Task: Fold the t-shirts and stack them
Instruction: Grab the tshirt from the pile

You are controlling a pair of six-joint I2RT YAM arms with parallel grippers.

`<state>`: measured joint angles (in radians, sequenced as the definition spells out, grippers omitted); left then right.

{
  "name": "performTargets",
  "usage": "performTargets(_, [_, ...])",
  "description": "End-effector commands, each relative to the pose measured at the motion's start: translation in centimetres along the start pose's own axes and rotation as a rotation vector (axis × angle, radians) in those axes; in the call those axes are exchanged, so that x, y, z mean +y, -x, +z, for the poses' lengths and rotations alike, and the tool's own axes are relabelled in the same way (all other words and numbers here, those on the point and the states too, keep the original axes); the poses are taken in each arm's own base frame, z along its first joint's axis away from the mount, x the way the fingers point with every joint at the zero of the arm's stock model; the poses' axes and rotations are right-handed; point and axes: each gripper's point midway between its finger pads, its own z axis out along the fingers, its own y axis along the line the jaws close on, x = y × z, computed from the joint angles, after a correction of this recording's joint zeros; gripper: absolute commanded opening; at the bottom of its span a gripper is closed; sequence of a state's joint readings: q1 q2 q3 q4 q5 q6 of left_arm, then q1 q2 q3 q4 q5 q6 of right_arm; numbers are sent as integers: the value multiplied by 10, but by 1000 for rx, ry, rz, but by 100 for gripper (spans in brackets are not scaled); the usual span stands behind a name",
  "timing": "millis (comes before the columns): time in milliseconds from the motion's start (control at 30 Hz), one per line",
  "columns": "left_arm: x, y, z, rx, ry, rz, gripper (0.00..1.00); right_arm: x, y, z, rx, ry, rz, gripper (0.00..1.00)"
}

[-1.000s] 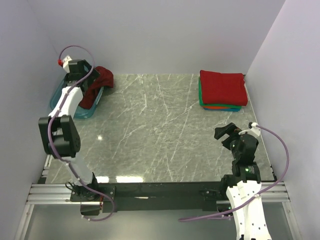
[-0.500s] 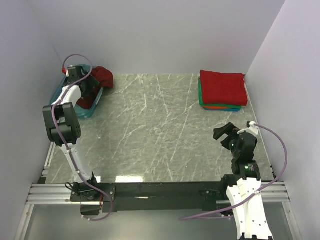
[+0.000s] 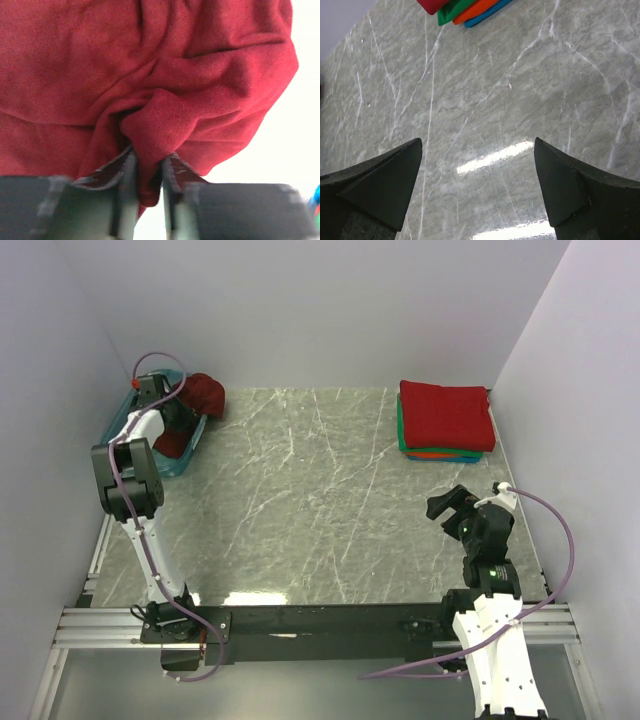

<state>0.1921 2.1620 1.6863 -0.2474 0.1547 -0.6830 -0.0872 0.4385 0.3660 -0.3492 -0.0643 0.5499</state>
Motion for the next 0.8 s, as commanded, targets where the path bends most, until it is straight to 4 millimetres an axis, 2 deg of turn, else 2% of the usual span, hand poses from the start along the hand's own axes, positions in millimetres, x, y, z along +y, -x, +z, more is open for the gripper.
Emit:
performTargets(0, [-27, 26, -14, -64, -107, -3, 22, 5, 13, 1, -45, 14, -22, 98])
performTargets(167, [-52, 64, -57, -185, -133, 18, 11, 6, 12, 1, -43, 20, -22, 98])
performTargets(200, [-58, 74, -67, -215, -134, 28, 5, 7, 13, 1, -43, 20, -22, 98])
performTargets(333, [-77, 107, -116, -324, -125, 48, 3, 8, 14, -1, -51, 27, -24, 98])
performTargets(367, [-84, 114, -135, -348, -131, 55, 3, 9, 14, -1, -54, 34, -26, 98])
performTargets(433, [-93, 127, -162, -403, -137, 83, 2, 10, 14, -1, -54, 43, -30, 98])
performTargets(467, [-102, 135, -187, -445, -157, 93, 2, 10, 14, -2, -56, 46, -33, 98])
performTargets(500, [-106, 137, -200, -464, -163, 111, 2, 10, 14, -2, -57, 45, -33, 98])
performTargets(533, [-115, 143, -227, -508, -187, 118, 2, 10, 15, -2, -61, 46, -35, 98])
performTargets(600, [-123, 145, -254, -543, -216, 140, 2, 9, 15, -3, -64, 39, -33, 98])
performTargets(633, [-133, 147, -281, -577, -256, 150, 2, 10, 16, -3, -68, 41, -33, 98])
performTargets(700, [-147, 146, -311, -608, -320, 168, 4, 11, 17, -4, -73, 48, -36, 98])
performTargets(733, [-160, 141, -336, -611, -388, 190, 4, 11, 18, -4, -76, 46, -35, 98])
performTargets(767, [-168, 137, -350, -610, -424, 201, 4, 8, 17, -5, -74, 35, -30, 98])
